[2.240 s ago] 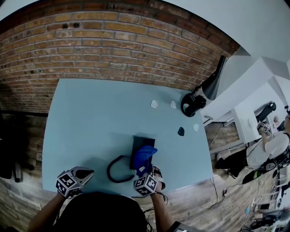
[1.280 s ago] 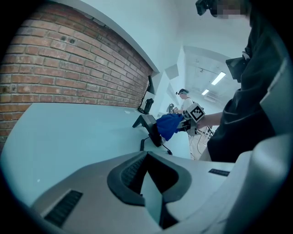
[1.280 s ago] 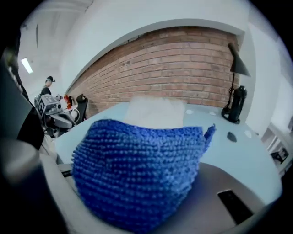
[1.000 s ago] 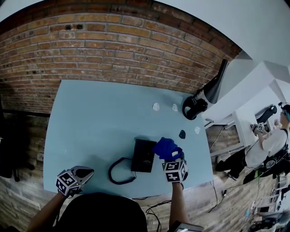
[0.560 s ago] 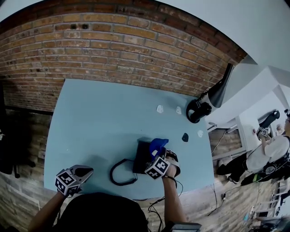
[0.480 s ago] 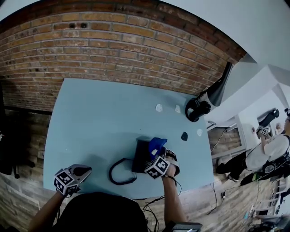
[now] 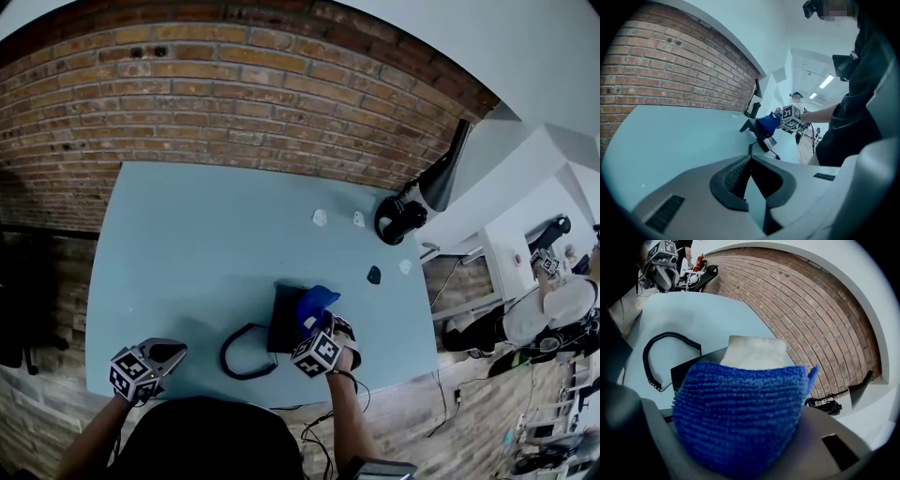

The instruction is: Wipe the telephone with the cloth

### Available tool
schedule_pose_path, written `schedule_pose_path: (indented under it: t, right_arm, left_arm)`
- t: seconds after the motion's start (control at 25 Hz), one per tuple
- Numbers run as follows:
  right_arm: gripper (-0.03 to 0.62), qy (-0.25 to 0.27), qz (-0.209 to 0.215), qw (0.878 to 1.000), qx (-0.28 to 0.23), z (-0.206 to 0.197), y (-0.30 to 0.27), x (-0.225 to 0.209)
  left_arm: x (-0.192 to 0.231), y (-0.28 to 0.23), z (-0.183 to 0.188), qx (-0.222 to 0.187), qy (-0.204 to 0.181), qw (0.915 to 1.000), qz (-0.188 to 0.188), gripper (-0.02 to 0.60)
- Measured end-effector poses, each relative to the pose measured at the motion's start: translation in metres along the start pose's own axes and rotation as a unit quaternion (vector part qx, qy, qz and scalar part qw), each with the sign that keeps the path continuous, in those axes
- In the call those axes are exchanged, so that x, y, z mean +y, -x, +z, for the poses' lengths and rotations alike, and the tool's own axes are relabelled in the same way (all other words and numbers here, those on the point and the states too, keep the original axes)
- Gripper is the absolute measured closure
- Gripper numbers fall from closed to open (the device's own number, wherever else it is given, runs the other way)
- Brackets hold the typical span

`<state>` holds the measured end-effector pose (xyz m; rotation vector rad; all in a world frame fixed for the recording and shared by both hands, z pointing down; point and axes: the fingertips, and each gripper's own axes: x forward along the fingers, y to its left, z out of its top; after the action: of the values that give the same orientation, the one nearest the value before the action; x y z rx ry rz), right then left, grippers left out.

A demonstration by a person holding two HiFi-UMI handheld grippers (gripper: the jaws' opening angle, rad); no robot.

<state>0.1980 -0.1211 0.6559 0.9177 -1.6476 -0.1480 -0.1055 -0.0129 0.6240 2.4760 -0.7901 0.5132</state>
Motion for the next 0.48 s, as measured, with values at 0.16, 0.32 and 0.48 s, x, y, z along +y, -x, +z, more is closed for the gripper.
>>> schedule_pose_path:
  t: [0.16,0.32,0.48]
  right_arm:
    - [0.502,0.002,0.007,1.000,-0.004,0.000,0.004,0.009]
    - [0.503,-0.005,0.011,1.000,-0.003,0.000,0.005,0.016]
    - [0.503,-0.006,0.011,1.000,-0.001,-0.002,0.006,0.020]
  left_arm:
    - [-0.002,-0.003,0.001,-0.004,0.001,1.0000,-0.002,0.560]
    - [-0.003,-0.001,0.000,-0.006,0.001,1.0000,-0.004,0.560]
    - [-0.004,0.000,-0.003,-0.004,0.001,1.0000,-0.006,0.559]
